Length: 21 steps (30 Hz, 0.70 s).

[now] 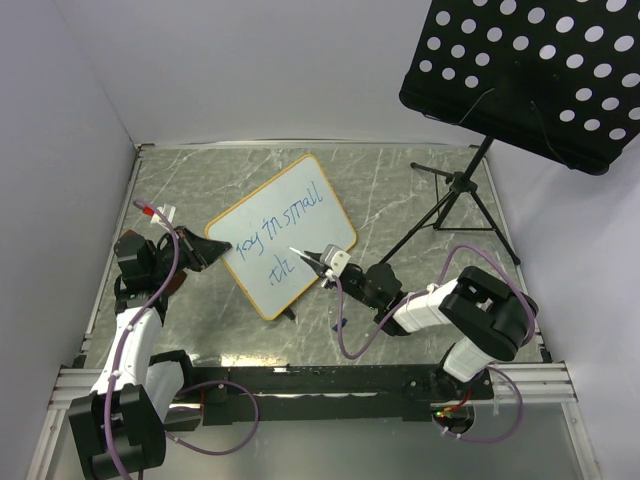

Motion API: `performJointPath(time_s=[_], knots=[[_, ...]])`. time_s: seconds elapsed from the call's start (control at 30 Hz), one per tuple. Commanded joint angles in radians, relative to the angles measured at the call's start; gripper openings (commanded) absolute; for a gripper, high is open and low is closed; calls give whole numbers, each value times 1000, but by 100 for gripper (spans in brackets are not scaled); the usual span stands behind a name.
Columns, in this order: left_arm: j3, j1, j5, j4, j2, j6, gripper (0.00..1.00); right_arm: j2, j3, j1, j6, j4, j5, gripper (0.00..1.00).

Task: Write a sentence on the whiteboard

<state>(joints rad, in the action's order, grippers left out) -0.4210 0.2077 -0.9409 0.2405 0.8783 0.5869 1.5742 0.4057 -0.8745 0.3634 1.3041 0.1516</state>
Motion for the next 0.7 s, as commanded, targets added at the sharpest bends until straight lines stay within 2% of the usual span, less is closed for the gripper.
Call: performJointPath(time_s=[0.0,0.67], knots=[[-15,-13,-36,-10,-12,-88,1,-2,7,9,-24,116,23,0],[-15,-14,-36,-9,-12,-88,1,0,7,20,-37,112,32,0]])
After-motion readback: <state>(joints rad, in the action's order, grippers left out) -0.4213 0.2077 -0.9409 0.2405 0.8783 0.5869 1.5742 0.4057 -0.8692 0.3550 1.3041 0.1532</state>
